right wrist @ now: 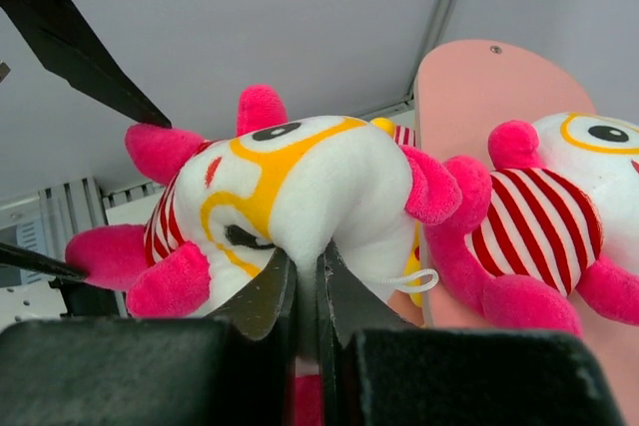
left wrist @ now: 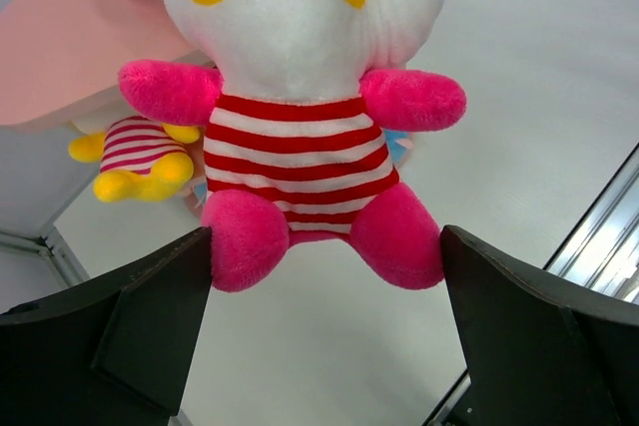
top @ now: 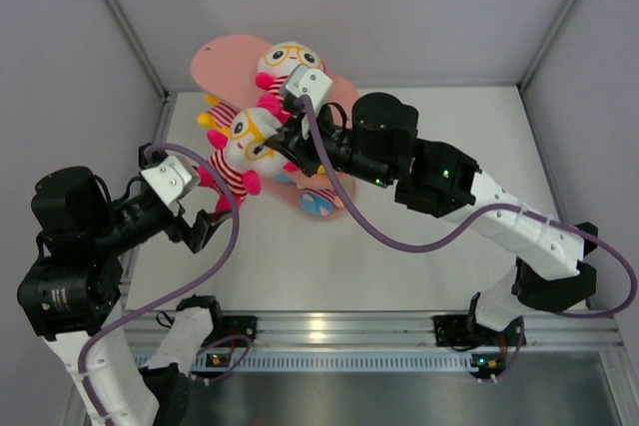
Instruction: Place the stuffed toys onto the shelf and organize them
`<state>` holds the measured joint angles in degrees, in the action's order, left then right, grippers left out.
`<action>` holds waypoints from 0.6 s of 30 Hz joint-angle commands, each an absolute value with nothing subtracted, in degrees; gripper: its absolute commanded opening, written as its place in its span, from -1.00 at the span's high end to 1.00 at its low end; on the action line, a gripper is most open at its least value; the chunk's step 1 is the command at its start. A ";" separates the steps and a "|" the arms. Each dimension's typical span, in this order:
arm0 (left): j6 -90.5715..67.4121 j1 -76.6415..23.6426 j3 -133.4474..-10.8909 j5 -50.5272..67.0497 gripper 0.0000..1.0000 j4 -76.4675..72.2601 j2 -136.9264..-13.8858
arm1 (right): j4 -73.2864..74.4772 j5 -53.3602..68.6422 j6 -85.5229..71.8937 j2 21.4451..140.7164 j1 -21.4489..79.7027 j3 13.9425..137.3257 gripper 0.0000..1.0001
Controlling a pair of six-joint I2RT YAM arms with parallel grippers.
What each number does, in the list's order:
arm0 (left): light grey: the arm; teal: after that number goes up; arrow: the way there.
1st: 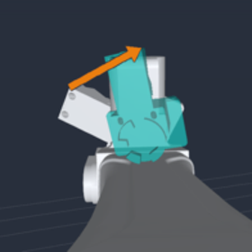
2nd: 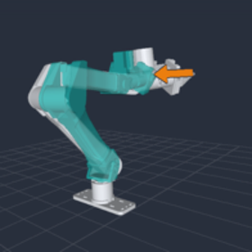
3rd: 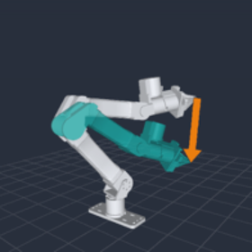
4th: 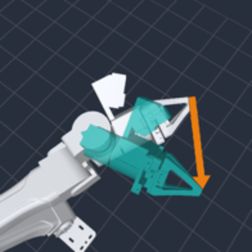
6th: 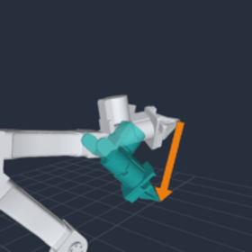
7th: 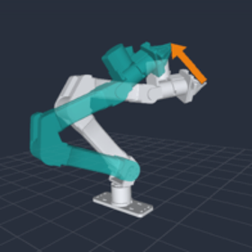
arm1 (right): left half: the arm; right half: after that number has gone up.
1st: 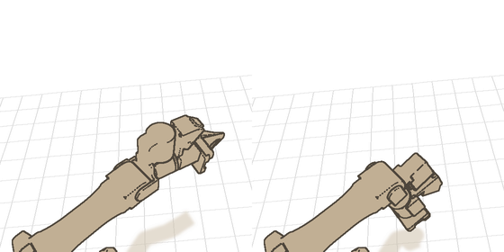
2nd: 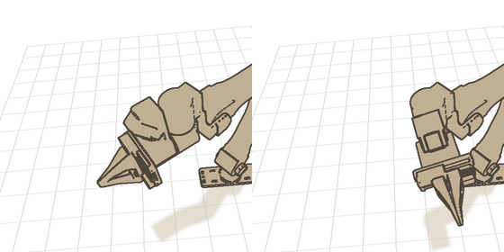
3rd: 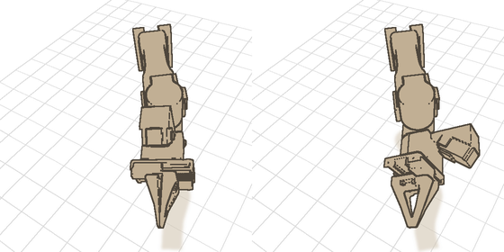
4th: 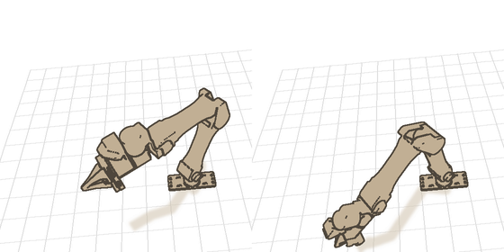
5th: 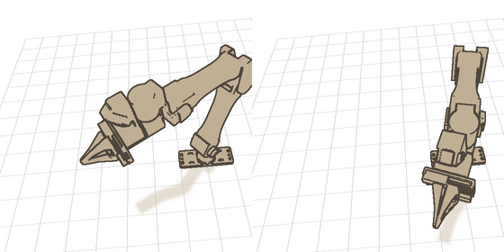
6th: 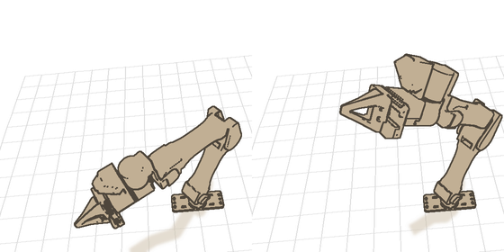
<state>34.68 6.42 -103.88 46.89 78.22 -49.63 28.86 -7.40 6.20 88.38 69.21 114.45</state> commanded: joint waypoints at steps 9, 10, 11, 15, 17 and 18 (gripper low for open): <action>36.91 6.33 -106.16 48.16 -0.97 86.31 -51.24 | 24.87 -12.04 0.71 89.30 68.12 118.21 1.00; 37.00 6.33 -106.95 48.08 -0.97 86.31 -51.59 | 24.87 -13.17 0.44 89.47 68.12 118.65 1.00; 36.91 6.33 -107.75 47.99 -0.97 86.31 -51.94 | 24.96 -13.79 0.44 89.82 68.12 118.83 1.00; 36.56 6.24 -113.62 48.60 -0.96 86.40 -53.78 | 26.28 -14.77 0.44 91.23 68.12 121.11 1.00; 35.95 6.24 -115.31 48.87 -0.97 86.31 -54.31 | 26.28 -14.68 0.44 91.32 68.12 121.11 1.00; 35.77 6.24 -116.36 48.95 -0.96 86.31 -54.49 | 26.28 -15.03 0.44 91.23 68.12 121.11 1.00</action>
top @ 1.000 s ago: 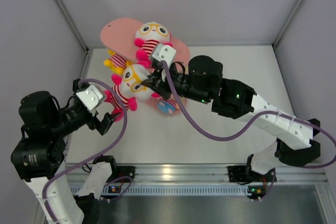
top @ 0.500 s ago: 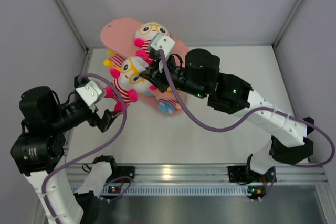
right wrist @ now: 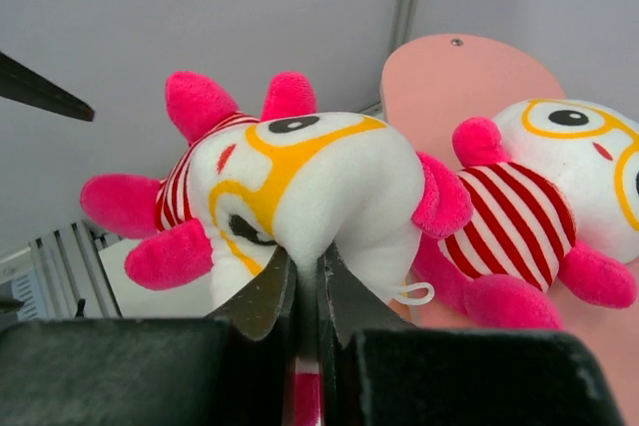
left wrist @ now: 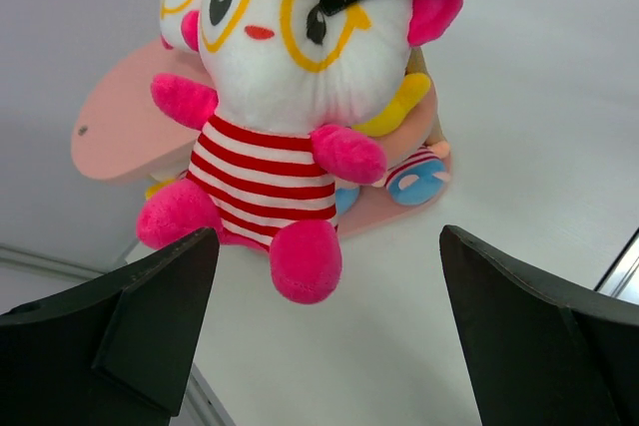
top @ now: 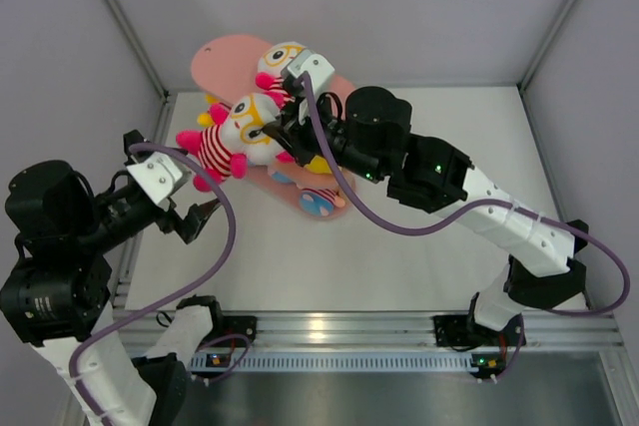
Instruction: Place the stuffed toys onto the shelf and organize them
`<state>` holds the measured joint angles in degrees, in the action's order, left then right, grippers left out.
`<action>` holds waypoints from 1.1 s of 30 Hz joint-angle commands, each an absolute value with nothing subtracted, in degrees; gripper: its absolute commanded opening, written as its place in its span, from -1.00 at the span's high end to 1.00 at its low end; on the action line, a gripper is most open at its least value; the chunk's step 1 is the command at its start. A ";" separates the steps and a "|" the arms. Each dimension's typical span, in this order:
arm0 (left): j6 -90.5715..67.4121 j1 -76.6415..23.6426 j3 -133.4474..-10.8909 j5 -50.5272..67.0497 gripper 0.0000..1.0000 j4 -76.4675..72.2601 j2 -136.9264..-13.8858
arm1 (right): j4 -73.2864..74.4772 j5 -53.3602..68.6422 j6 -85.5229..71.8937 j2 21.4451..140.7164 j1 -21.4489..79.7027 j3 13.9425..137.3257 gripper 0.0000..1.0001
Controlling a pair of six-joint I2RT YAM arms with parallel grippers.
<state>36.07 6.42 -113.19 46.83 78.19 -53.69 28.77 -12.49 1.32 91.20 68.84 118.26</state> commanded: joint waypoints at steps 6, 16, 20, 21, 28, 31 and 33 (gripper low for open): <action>34.19 6.24 -116.72 51.68 -0.97 86.40 -54.49 | 26.28 -15.38 0.44 90.97 67.76 120.94 1.00; 43.41 6.15 -106.97 36.03 -0.97 85.87 -51.94 | 26.19 -12.48 0.88 88.86 67.68 120.06 1.00; 43.94 6.24 -106.26 39.11 -0.97 85.34 -51.94 | 25.93 -9.59 0.53 89.30 67.68 120.15 1.00; 44.29 6.33 -106.17 39.63 -0.97 85.34 -52.03 | 25.84 -8.36 0.44 89.38 67.68 120.15 1.00; 46.14 6.24 -104.07 40.25 -0.83 84.11 -52.29 | 25.93 -7.38 0.44 89.47 67.68 120.15 1.00; 45.97 6.24 -103.54 42.71 -0.09 84.20 -52.56 | 25.84 -7.21 0.44 89.39 67.68 120.06 1.00; 45.10 6.24 -104.23 44.20 0.77 84.11 -52.73 | 25.93 -6.95 0.44 89.38 67.76 119.97 1.00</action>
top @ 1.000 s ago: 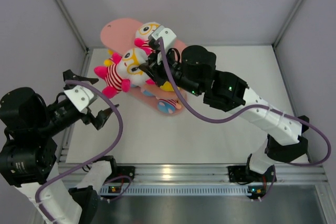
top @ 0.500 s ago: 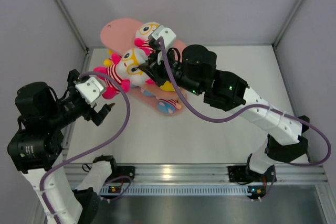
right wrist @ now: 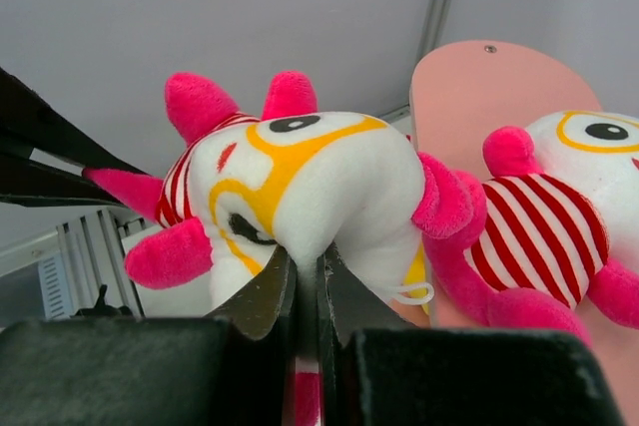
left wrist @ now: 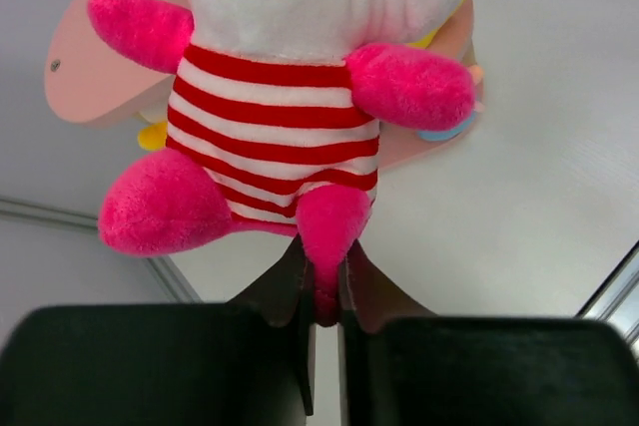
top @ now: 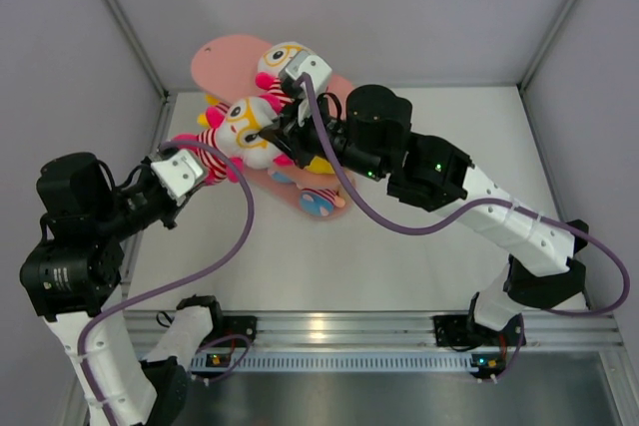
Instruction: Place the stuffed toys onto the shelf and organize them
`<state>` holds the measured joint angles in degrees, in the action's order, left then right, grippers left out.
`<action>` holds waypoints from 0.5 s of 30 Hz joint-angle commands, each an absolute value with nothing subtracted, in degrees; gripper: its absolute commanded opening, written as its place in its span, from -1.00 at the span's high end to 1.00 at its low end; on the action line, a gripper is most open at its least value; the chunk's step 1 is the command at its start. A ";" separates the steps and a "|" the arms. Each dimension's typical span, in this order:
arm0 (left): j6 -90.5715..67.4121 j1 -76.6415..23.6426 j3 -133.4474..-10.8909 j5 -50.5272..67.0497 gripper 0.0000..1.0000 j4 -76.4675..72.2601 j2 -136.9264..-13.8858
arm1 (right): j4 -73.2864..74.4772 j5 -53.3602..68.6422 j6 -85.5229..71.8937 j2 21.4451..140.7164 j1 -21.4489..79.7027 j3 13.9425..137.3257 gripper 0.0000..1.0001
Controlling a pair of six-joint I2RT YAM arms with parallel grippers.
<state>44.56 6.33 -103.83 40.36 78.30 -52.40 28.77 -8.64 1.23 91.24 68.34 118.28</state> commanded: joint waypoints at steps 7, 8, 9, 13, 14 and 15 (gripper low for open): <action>32.10 6.33 -108.37 47.37 1.00 76.39 -54.58 | 27.77 -4.49 4.65 92.37 66.71 122.95 0.73; 26.16 6.33 -108.28 45.89 1.00 74.38 -54.67 | 27.69 -3.53 4.92 93.24 66.19 125.22 0.67; 22.88 6.33 -108.19 44.66 1.00 70.61 -54.84 | 27.77 -3.43 5.36 95.17 65.83 126.72 0.39; 9.60 6.33 -107.84 37.37 1.00 62.52 -55.63 | 27.43 -4.65 6.59 99.05 63.29 134.37 -0.73; 6.45 6.33 -107.84 36.40 1.00 61.36 -55.90 | 26.03 -5.35 6.68 99.23 62.93 134.47 -0.88; 5.63 6.33 -108.02 34.65 1.00 60.30 -56.77 | 25.41 -6.14 6.68 98.79 62.49 134.30 -0.99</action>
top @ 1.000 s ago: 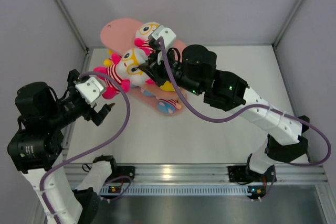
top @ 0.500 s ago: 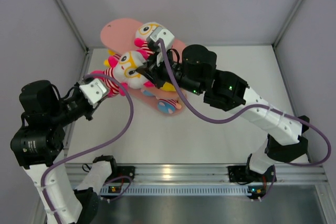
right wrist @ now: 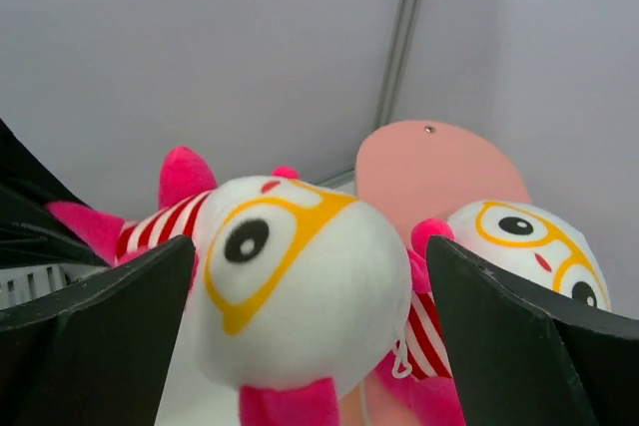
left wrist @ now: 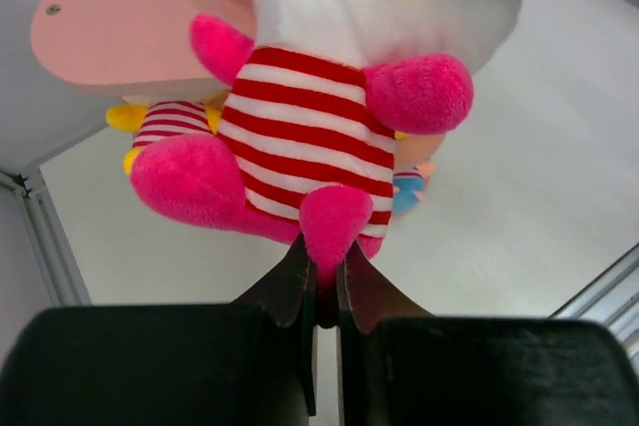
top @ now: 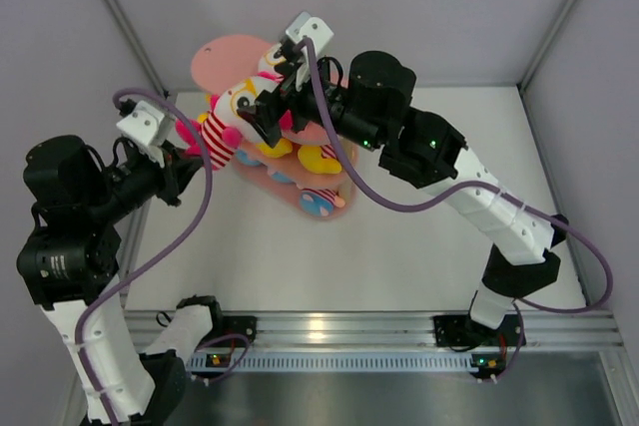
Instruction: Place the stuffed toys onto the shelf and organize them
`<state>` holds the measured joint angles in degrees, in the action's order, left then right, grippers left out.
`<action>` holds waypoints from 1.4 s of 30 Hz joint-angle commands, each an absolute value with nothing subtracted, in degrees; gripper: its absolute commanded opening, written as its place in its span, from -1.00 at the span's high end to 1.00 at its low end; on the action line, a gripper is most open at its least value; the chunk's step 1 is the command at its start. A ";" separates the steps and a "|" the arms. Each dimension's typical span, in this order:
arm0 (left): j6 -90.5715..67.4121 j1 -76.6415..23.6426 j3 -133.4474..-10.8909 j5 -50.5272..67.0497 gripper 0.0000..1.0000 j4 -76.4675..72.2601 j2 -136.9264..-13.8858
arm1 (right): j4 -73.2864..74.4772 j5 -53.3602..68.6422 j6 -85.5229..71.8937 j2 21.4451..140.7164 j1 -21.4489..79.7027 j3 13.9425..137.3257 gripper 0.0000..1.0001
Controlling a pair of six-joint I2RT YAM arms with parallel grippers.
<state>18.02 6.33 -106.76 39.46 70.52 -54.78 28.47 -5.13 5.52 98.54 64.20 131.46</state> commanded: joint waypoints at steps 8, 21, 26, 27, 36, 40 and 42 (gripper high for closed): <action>0.98 6.33 -108.98 28.56 1.00 51.78 -61.17 | 23.73 -7.65 7.38 93.08 58.80 128.15 -0.99; -3.34 6.59 -116.97 36.65 1.00 51.06 -62.84 | 23.64 5.70 1.58 82.97 45.19 109.52 -0.99; -5.18 6.94 -119.61 38.06 1.00 51.06 -63.89 | 24.61 12.91 4.22 83.93 43.51 106.88 -0.90; -5.27 7.03 -120.58 36.58 1.00 51.06 -64.51 | 23.83 12.92 4.48 83.94 43.51 106.27 -0.84; -5.80 7.03 -117.36 18.99 1.00 45.64 -68.11 | 21.71 12.30 4.31 84.37 43.07 102.83 -0.63; -6.67 6.94 -114.96 18.63 1.00 42.80 -70.92 | 20.31 12.48 3.69 84.38 43.07 101.95 -0.48; -7.38 7.03 -115.22 21.00 1.00 42.63 -73.02 | 20.22 12.31 3.52 84.55 43.07 101.87 -0.42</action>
